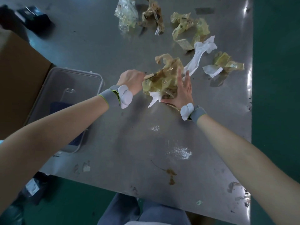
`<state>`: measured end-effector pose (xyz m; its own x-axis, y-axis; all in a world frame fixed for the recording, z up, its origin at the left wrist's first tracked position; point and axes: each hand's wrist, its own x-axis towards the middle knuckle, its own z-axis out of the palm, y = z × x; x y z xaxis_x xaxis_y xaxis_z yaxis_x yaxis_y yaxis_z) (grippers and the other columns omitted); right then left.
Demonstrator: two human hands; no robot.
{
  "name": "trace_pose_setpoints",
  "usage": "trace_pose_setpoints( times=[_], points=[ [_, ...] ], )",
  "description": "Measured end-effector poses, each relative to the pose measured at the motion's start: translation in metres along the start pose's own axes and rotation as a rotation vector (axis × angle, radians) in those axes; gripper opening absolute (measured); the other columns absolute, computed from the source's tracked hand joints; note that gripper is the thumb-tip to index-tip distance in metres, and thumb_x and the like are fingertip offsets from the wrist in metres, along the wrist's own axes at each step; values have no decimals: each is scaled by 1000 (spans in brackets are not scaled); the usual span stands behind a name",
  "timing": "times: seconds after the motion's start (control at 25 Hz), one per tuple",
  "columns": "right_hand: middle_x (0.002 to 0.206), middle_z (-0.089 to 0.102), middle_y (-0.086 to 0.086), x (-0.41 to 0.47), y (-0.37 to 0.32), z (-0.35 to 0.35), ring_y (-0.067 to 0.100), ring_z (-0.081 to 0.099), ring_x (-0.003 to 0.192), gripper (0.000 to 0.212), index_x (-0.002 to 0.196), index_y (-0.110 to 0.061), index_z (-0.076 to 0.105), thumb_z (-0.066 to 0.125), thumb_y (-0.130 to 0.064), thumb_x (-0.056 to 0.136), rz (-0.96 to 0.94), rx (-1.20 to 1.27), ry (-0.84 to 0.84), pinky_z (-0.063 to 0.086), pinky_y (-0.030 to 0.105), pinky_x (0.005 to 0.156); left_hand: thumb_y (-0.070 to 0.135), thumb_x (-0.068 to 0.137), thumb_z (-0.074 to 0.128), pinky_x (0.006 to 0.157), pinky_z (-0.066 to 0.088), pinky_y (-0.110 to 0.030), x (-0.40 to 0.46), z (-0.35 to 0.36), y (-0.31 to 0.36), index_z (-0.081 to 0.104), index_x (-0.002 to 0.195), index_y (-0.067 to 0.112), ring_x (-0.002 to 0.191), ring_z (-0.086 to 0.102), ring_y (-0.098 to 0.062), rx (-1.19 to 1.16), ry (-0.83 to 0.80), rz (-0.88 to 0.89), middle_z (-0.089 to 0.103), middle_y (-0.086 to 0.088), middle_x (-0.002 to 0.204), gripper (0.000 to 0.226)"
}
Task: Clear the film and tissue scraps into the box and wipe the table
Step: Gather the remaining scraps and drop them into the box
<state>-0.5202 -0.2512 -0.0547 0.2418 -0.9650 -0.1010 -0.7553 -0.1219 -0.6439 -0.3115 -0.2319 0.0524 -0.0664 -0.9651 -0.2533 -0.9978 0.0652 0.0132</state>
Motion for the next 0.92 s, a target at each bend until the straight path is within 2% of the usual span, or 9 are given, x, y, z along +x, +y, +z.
trace_pose_setpoints(
  times=[0.12, 0.24, 0.36, 0.44, 0.56, 0.64, 0.72, 0.8, 0.92],
  points=[
    [160, -14, 15, 6, -1, 1, 40, -4, 148, 144, 150, -38, -13, 85, -61, 47, -47, -12, -25, 11, 52, 121, 7, 91, 41, 63, 41, -34, 2, 2, -2, 60, 95, 5, 86, 61, -39, 18, -12, 30, 62, -15, 88, 20],
    [162, -8, 9, 12, -2, 2, 38, 4, 149, 137, 151, -39, -5, 85, -56, 49, -66, -6, -40, 13, 50, 120, 8, 92, 40, 62, 41, -34, 3, 7, -5, 61, 91, 3, 79, 59, -37, -39, -22, 29, 59, -13, 81, 21],
    [162, 7, 3, 18, -7, 5, 27, 21, 146, 122, 152, -29, 14, 84, -50, 54, -60, -76, -55, 20, 48, 116, 11, 93, 40, 63, 43, -36, 3, 11, -2, 60, 88, 4, 76, 56, -36, -97, -7, 22, 63, -17, 84, 22],
    [159, 20, -1, 21, -13, 10, 24, 31, 141, 105, 145, -23, 30, 82, -44, 56, -59, -104, -44, 24, 46, 108, 9, 92, 41, 62, 41, -36, 3, 14, 0, 60, 86, 4, 74, 55, -36, -124, -5, 4, 60, -15, 80, 21],
    [132, 45, -3, 29, -30, 15, 25, 49, 118, 67, 118, -20, 49, 76, -34, 59, -32, 5, 14, 35, 43, 97, 6, 90, 42, 63, 42, -38, 0, 18, -1, 60, 83, 5, 74, 53, -35, -221, 1, -46, 59, -13, 78, 19],
    [108, 50, -1, 34, -38, 12, 25, 54, 96, 48, 99, -16, 50, 71, -30, 58, -27, 115, 6, 46, 44, 88, 7, 88, 42, 71, 49, -40, -3, 18, -5, 64, 88, 8, 80, 58, -36, -296, 7, -83, 66, -14, 86, 22],
    [95, 49, -1, 36, -41, 2, 20, 51, 82, 41, 88, -13, 49, 68, -27, 55, -43, 221, -43, 47, 33, 77, 7, 87, 41, 76, 53, -41, -4, 16, -13, 67, 92, 13, 88, 61, -37, -336, 13, -107, 69, -12, 94, 27],
    [90, 49, 0, 35, -42, -15, 16, 47, 76, 37, 84, -11, 50, 70, -24, 56, -27, 293, -23, 40, 18, 67, 8, 87, 42, 75, 51, -38, -1, 12, -25, 68, 94, 16, 92, 62, -38, -340, 46, -123, 69, -13, 96, 27],
    [84, 51, 0, 32, -42, -43, 9, 44, 68, 35, 80, -14, 47, 76, -20, 60, 13, 367, 108, 37, 9, 61, 8, 85, 43, 65, 41, -35, 11, 6, -41, 64, 86, 9, 83, 60, -40, -349, 123, -208, 62, -14, 81, 21]
  ],
)
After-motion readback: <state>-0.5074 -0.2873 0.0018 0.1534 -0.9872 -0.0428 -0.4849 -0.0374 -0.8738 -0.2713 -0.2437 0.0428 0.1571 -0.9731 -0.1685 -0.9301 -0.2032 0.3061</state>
